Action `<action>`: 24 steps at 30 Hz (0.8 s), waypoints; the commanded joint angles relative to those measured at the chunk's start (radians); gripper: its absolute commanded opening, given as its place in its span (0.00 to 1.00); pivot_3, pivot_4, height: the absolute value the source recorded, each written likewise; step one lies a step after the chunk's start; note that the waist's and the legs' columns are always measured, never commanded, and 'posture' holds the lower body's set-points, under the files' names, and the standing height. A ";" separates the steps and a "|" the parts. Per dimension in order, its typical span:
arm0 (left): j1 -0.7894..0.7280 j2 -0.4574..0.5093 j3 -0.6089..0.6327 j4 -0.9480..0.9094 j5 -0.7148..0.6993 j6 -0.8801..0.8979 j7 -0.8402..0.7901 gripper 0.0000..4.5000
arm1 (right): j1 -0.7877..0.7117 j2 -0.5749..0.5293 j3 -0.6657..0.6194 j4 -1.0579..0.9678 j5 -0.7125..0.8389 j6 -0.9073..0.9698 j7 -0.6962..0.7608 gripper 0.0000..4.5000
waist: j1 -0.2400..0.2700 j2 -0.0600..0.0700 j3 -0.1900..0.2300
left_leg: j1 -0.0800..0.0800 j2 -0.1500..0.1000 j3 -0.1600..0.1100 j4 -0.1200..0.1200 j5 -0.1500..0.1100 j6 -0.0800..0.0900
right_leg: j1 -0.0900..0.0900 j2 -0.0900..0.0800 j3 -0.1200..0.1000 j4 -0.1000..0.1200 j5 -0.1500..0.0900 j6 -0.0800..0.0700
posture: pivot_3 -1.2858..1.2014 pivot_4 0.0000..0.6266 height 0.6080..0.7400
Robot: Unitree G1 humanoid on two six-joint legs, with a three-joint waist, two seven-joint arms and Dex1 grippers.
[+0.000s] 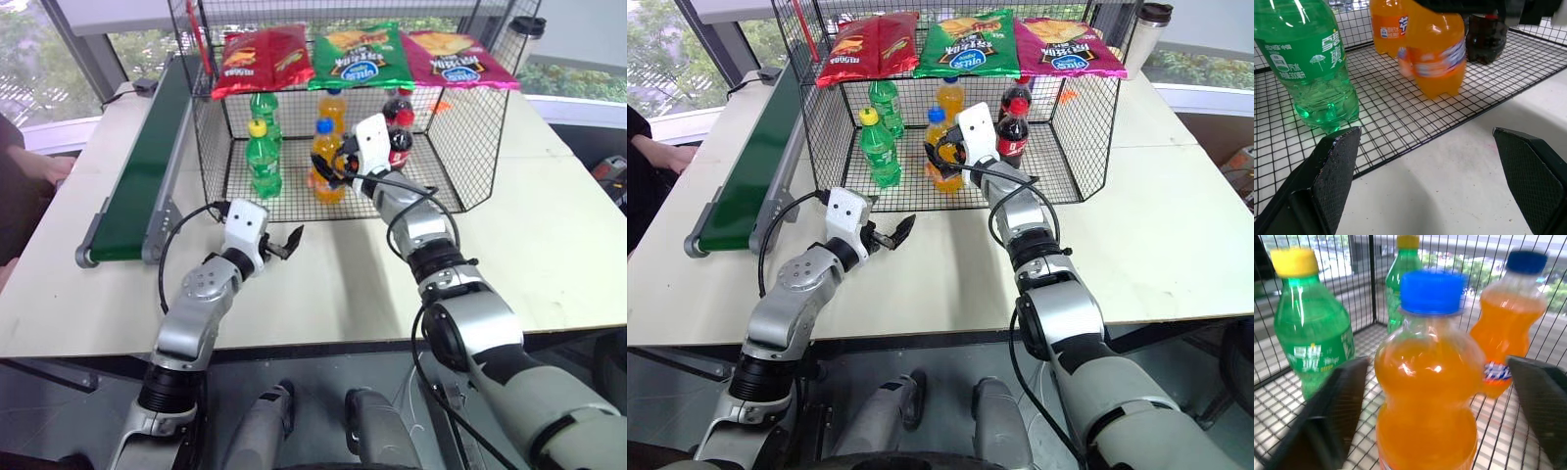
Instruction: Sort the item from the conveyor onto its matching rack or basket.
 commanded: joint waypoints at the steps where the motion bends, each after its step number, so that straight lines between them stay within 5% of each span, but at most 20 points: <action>1: -0.023 0.004 0.029 0.001 0.002 -0.012 0.006 1.00 | -0.032 -0.017 -0.011 -0.041 -0.009 -0.004 0.012 0.98 | 0.000 0.000 0.000 | 0.000 0.000 0.000 0.000 0.000 0.000 | 0.000 0.000 0.000 0.000 0.000 0.000 | 0.52 0.24 0.98; 13: -0.021 0.001 0.038 0.025 0.003 -0.039 0.002 1.00 | 0.098 -0.108 0.000 -0.384 -0.007 0.183 0.098 0.98 | 0.002 0.000 0.000 | 0.000 0.000 0.000 0.000 0.000 0.000 | 0.000 0.000 0.000 0.000 0.000 0.000 | 0.52 0.24 0.98; 24: 0.023 0.043 0.028 -0.014 -0.052 -0.054 -0.121 1.00 | 0.508 -0.325 0.010 -1.054 0.156 0.595 0.308 0.98 | 0.004 0.000 0.000 | 0.000 0.000 0.000 0.000 0.000 0.000 | 0.001 -0.002 0.000 -0.001 -0.001 -0.002 | 0.52 0.24 0.98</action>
